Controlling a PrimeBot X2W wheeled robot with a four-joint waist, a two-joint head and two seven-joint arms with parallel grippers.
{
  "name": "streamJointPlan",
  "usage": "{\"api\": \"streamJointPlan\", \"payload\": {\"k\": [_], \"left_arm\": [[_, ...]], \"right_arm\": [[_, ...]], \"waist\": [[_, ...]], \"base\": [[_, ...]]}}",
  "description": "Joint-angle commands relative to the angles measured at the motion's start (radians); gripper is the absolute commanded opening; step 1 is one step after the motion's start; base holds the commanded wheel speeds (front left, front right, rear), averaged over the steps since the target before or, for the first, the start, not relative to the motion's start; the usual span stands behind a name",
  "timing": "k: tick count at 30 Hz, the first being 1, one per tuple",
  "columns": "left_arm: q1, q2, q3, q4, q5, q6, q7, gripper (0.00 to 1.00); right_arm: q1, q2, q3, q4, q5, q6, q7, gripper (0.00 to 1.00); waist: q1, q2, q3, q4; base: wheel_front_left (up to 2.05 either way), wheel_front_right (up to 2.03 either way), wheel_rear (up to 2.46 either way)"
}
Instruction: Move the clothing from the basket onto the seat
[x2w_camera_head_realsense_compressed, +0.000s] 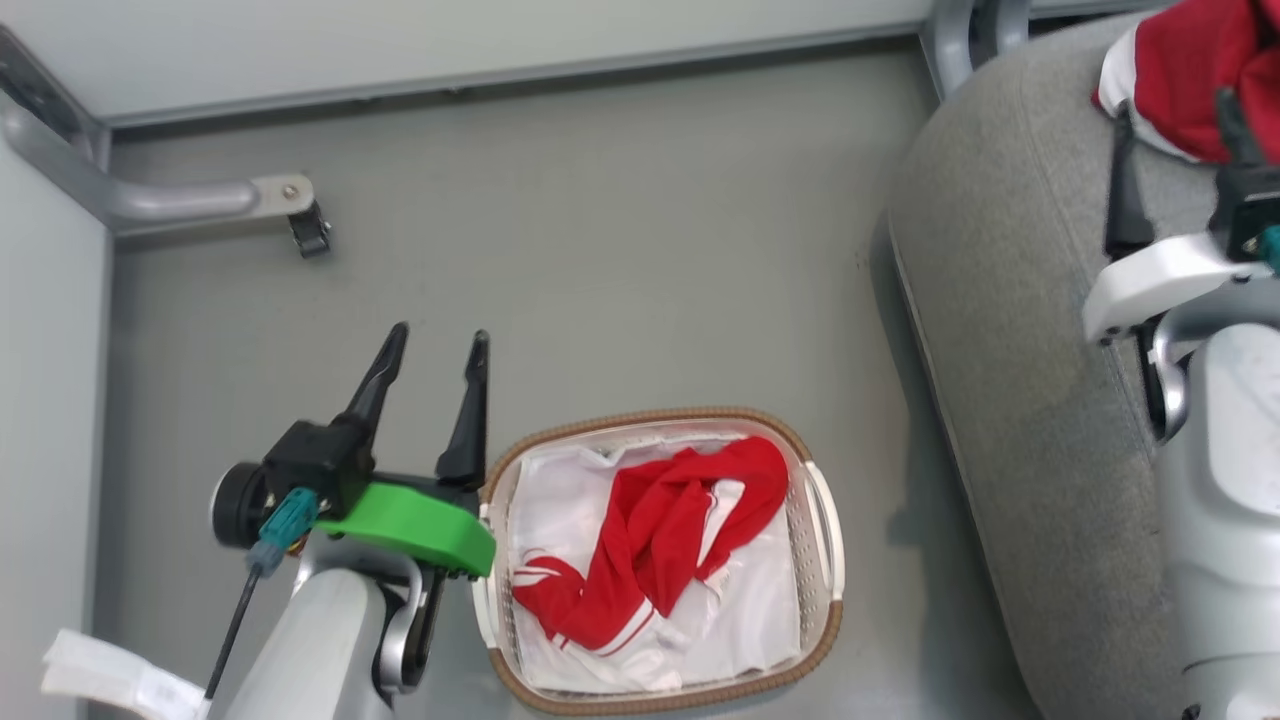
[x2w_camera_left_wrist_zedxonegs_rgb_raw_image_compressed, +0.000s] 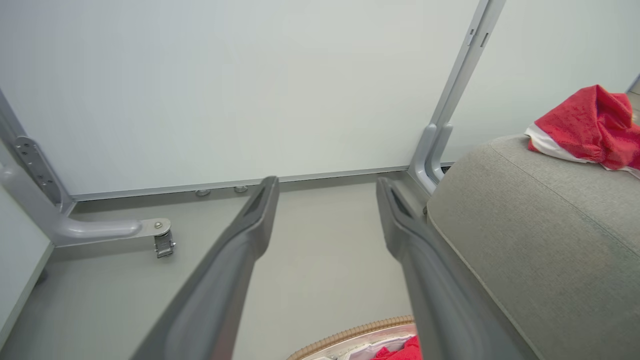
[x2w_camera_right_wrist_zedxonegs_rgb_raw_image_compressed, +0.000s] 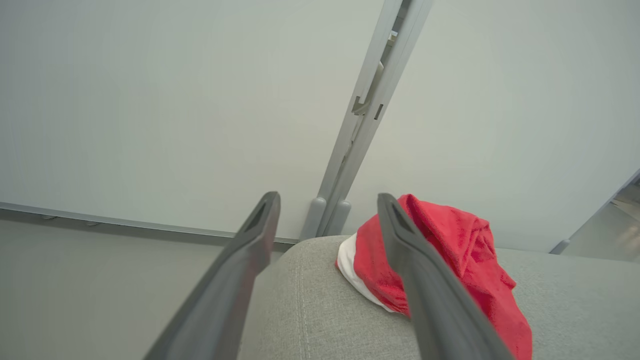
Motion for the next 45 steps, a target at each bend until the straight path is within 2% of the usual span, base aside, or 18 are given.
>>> {"api": "streamJointPlan", "payload": {"k": [1,9,12,15,20,28,45], "left_arm": [[0.036,-0.007,0.033,-0.002,0.012,0.002,0.000,1.00],[0.167,-0.049,0.208,-0.014,0.059,-0.015,0.000,1.00],[0.210,-0.064,0.254,-0.024,0.068,-0.024,0.000,1.00],[0.251,-0.078,0.278,-0.023,0.080,-0.039,0.000,1.00],[0.307,-0.091,0.302,-0.019,0.091,-0.054,0.000,1.00],[0.361,-0.099,0.315,-0.012,0.092,-0.065,0.000,1.00],[0.347,-0.100,0.292,0.005,0.071,-0.063,0.000,1.00]], "right_arm": [[0.034,0.006,0.009,-0.015,0.022,-0.001,-0.002,1.00],[0.205,0.067,0.120,-0.085,0.121,-0.001,-0.002,1.00],[0.269,0.077,0.144,-0.115,0.148,-0.001,-0.002,1.00],[0.345,0.079,0.168,-0.137,0.226,-0.001,-0.002,1.00],[0.447,0.078,0.198,-0.171,0.286,-0.001,-0.002,1.00],[0.554,0.078,0.236,-0.224,0.316,-0.001,-0.002,1.00],[0.566,0.078,0.243,-0.219,0.332,-0.001,-0.002,1.00]], "waist": [[0.0001,0.0120,-0.097,0.048],[0.0001,0.0120,-0.169,0.074],[0.0001,0.0120,-0.188,0.077],[0.0001,0.0120,-0.209,0.086],[0.0001,0.0120,-0.240,0.084],[0.0001,0.0120,-0.269,0.074],[0.0001,0.0120,-0.277,0.079]], "base": [[0.00,0.00,0.00],[0.00,0.00,0.00],[0.00,0.00,0.00],[0.00,0.00,0.00],[0.00,0.00,0.00],[0.00,0.00,0.00],[0.00,0.00,0.00]]}}
